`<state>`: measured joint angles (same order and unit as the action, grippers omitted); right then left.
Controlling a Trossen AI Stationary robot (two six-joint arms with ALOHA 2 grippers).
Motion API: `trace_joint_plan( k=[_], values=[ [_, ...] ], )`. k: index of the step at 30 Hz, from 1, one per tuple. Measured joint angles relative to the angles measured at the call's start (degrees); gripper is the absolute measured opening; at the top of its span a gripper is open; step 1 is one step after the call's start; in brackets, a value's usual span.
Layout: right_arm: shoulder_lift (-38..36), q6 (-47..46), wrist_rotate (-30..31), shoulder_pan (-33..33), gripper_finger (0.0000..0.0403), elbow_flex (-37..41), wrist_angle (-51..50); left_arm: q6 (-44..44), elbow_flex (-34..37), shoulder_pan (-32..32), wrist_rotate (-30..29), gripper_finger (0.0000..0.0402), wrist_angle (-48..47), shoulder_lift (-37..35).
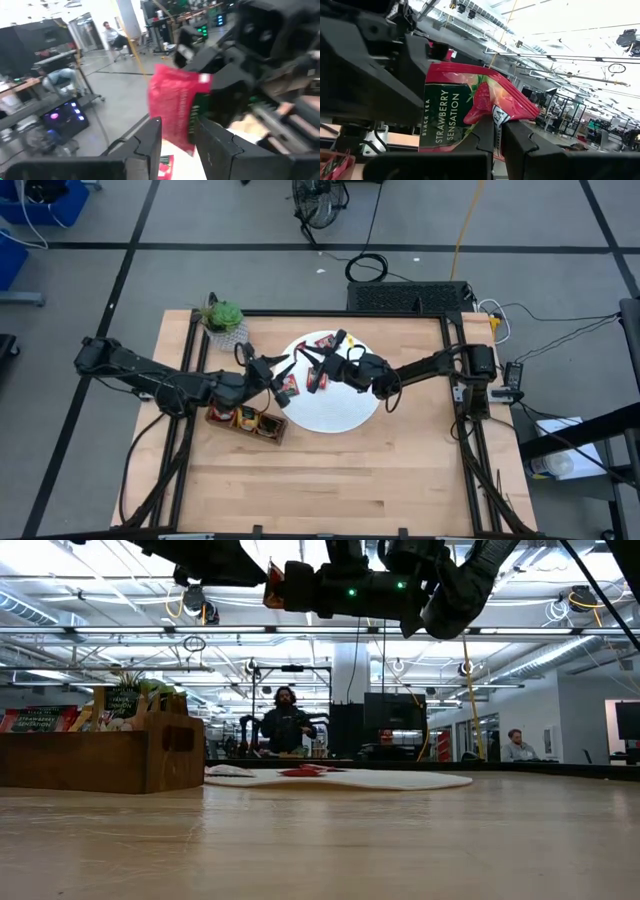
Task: Pick & Place Tea
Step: Put the red tea bag into the left section of the wooden organizer
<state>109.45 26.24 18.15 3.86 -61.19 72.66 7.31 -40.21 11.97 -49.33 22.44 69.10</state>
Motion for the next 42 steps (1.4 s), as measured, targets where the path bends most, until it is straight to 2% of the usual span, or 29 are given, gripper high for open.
trace_joint_plan(
  k=[5, 16, 30, 33, 40, 42],
  values=[
    [0.0, -1.16, 0.0, 0.82, 0.0008, 0.0, -0.03, -0.33, 0.0, 0.0, 3.49, 0.012, 0.36, 0.0],
    [0.0, -3.02, -0.2, 0.56, 0.0008, 0.0, -0.04, 0.46, 0.0, -1.23, 0.38, 0.012, 0.15, 0.01],
    [0.0, -2.78, -0.2, -0.17, 0.0008, -0.02, -0.94, 0.09, 0.0, -3.69, 0.39, 0.0119, -0.91, 0.02],
    [-0.02, -2.88, -0.2, -0.19, 0.0008, -0.04, -1.61, 0.35, 0.0, -3.69, 0.34, 0.01, -0.92, 0.02],
    [-0.09, -2.75, 1.3, -0.17, 0.0008, -0.04, -3.0, 1.64, 0.01, -2.82, 0.01, 0.0015, -0.88, -0.35],
    [-0.11, -2.65, 1.38, -0.17, 0.0008, -0.04, -3.02, 1.86, 0.02, -2.82, -0.14, 0.0006, -1.03, -0.35]
  ],
)
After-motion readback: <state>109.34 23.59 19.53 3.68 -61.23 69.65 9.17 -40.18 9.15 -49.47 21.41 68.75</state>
